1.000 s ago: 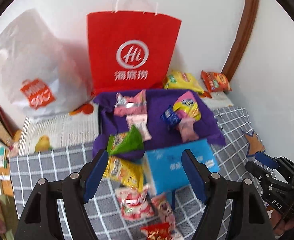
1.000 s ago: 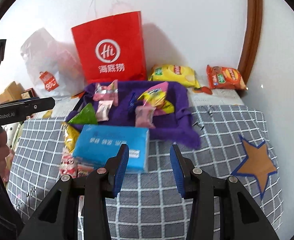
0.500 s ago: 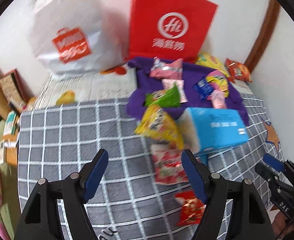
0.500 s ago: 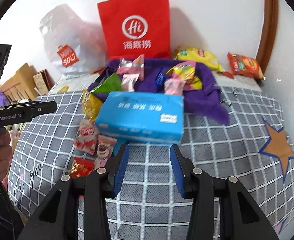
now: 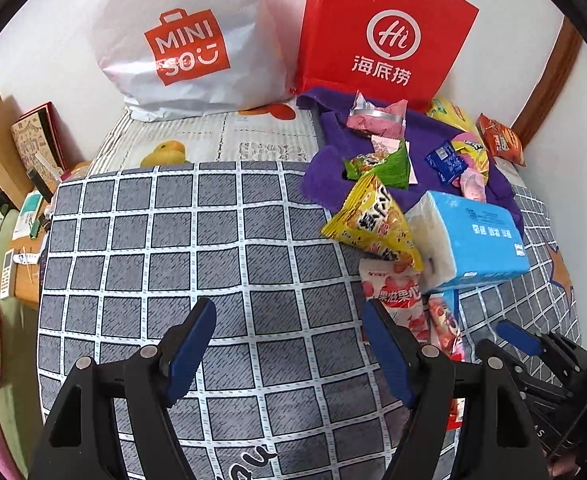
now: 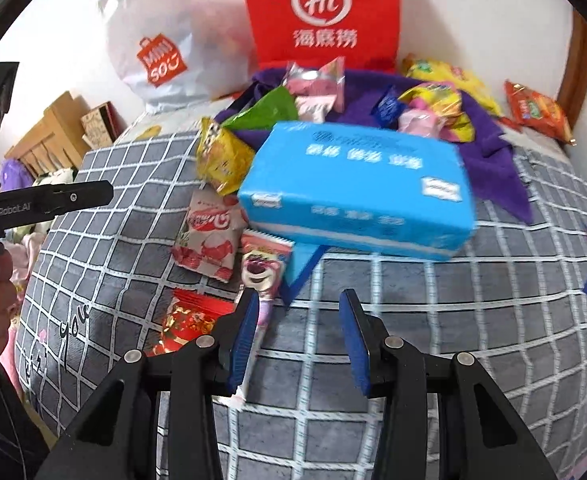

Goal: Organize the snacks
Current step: 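Grasp the pink bear-print candy stick with right gripper while left grasps red-white bag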

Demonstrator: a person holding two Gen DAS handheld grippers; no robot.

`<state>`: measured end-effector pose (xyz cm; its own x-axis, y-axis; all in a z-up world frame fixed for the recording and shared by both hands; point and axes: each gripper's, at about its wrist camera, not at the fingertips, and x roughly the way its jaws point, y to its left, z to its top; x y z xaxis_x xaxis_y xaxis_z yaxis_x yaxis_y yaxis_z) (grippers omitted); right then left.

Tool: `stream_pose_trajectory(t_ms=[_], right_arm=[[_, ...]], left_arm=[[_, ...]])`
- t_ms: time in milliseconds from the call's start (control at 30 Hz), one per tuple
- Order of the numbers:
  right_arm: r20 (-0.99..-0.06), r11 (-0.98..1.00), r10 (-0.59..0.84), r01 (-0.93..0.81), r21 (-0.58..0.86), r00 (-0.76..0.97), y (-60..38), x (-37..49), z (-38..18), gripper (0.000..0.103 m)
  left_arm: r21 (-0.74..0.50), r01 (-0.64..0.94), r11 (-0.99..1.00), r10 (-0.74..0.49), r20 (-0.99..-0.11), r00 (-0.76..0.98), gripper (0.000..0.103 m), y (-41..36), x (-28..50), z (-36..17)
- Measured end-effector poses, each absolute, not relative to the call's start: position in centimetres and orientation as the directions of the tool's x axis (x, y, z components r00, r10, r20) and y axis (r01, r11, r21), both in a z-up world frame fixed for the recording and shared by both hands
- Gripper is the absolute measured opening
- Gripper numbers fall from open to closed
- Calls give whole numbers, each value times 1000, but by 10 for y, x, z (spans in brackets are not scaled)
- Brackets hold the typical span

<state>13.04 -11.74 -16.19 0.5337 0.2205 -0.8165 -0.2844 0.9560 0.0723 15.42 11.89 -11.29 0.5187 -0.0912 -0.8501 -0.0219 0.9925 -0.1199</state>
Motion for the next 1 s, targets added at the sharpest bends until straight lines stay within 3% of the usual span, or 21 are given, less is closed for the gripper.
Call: stream_pose_trajectory(t_ms=[467, 733, 1000], right_arm=[[-850, 942, 234, -326, 79, 472, -89, 158, -186, 37], [-857, 940, 227, -334, 68, 463, -86, 163, -194, 22], [-830, 930, 278, -353, 105, 483, -101, 149, -179, 22]], left_arm=[[-129, -25, 991, -99, -858, 504, 74, 119, 156, -120], [-123, -15, 992, -100, -865, 491, 74, 108, 159, -123], [-116, -16, 993, -95, -874, 477, 74, 99, 164, -128]])
